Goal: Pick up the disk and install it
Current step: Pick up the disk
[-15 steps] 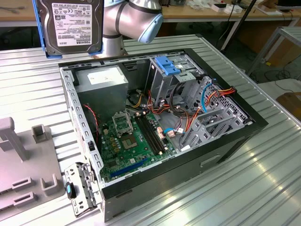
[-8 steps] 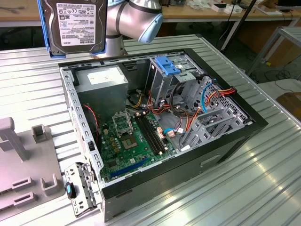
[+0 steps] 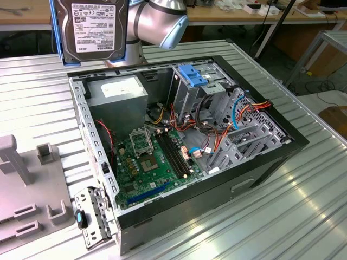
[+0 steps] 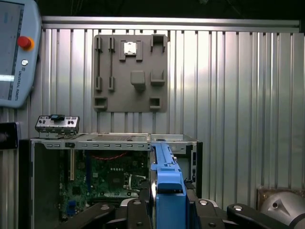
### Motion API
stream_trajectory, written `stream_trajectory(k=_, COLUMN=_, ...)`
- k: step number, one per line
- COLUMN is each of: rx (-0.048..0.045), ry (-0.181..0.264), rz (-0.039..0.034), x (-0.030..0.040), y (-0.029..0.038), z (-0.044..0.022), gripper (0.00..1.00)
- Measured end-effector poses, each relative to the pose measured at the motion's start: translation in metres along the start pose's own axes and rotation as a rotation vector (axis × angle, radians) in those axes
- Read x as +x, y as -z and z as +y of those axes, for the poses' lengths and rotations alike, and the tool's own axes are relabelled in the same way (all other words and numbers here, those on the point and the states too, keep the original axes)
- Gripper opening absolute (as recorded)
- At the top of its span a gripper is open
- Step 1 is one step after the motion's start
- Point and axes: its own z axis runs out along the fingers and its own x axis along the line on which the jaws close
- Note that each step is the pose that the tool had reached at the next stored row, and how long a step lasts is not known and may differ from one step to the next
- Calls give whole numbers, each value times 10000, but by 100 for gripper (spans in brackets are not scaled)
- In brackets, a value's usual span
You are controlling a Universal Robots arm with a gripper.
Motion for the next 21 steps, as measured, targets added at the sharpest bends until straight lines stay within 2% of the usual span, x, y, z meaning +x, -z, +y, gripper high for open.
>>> stream_trajectory(k=21, rx=0, ry=-1, rz=0, x=1, y=-1, z=-204, gripper=37)
